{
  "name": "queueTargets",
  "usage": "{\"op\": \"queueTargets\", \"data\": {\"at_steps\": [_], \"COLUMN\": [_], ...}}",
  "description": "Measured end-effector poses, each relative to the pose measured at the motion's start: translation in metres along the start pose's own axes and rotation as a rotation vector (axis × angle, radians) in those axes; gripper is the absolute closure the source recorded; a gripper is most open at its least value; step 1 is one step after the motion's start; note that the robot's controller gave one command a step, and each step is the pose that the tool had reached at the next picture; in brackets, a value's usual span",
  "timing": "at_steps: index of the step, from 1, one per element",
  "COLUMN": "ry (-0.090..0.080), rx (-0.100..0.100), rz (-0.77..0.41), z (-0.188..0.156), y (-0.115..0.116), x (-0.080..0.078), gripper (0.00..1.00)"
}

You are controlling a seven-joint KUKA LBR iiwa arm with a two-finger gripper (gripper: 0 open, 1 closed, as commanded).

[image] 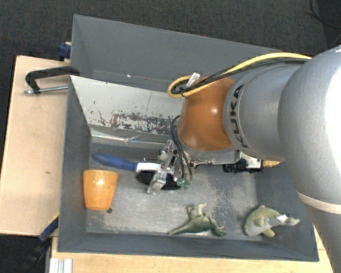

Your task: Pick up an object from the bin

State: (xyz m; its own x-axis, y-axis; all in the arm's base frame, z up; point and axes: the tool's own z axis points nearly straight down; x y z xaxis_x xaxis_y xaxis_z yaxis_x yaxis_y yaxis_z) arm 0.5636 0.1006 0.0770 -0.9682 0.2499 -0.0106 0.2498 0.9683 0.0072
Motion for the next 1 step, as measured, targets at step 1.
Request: {"op": "queueTargets", "data": {"at_steps": [1], "ry": [0.000], "rx": [0.001], "rz": [-0.002], "z": [-0.1114], "y": [0.0026], "x": [-0.0033], "gripper": [1.00]}}
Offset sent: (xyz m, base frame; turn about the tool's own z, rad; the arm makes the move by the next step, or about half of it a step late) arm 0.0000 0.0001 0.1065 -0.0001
